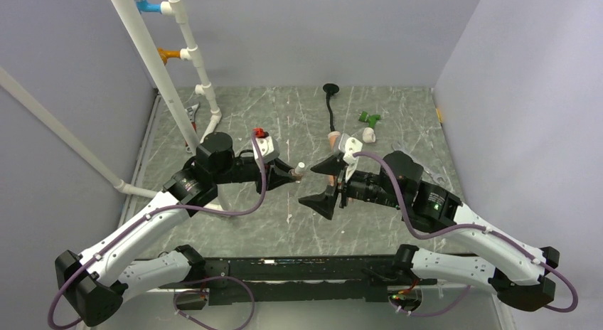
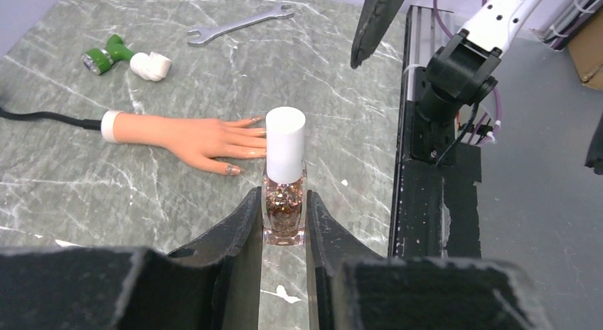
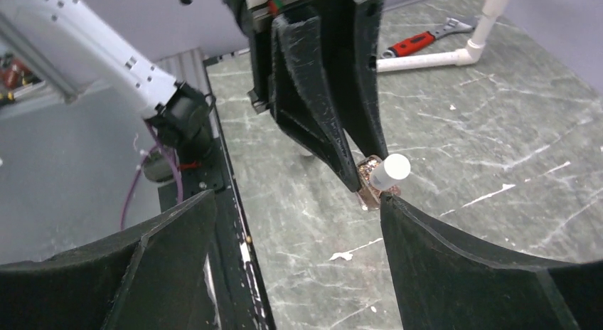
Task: Paint the nails
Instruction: Screw the nail polish bottle.
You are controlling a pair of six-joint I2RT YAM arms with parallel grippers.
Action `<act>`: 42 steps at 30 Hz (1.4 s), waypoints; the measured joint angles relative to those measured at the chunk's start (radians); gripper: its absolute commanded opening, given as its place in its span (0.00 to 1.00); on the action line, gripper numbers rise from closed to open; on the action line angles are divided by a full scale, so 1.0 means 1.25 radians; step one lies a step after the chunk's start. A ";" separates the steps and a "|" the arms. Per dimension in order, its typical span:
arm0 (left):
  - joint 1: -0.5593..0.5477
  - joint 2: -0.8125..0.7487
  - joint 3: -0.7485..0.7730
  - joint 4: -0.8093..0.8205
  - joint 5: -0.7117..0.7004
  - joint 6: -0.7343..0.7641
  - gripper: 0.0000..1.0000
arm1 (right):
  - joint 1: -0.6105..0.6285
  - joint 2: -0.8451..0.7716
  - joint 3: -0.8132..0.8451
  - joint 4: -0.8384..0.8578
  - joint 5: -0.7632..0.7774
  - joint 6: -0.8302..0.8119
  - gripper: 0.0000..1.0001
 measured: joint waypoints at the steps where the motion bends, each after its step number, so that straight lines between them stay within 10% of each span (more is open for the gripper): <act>1: 0.000 0.000 0.000 0.001 0.008 0.000 0.00 | 0.000 -0.002 0.000 -0.005 -0.016 -0.016 0.84; 42: -0.003 0.008 0.000 0.012 0.104 0.009 0.00 | -0.251 0.107 0.021 -0.030 -0.371 -0.139 0.62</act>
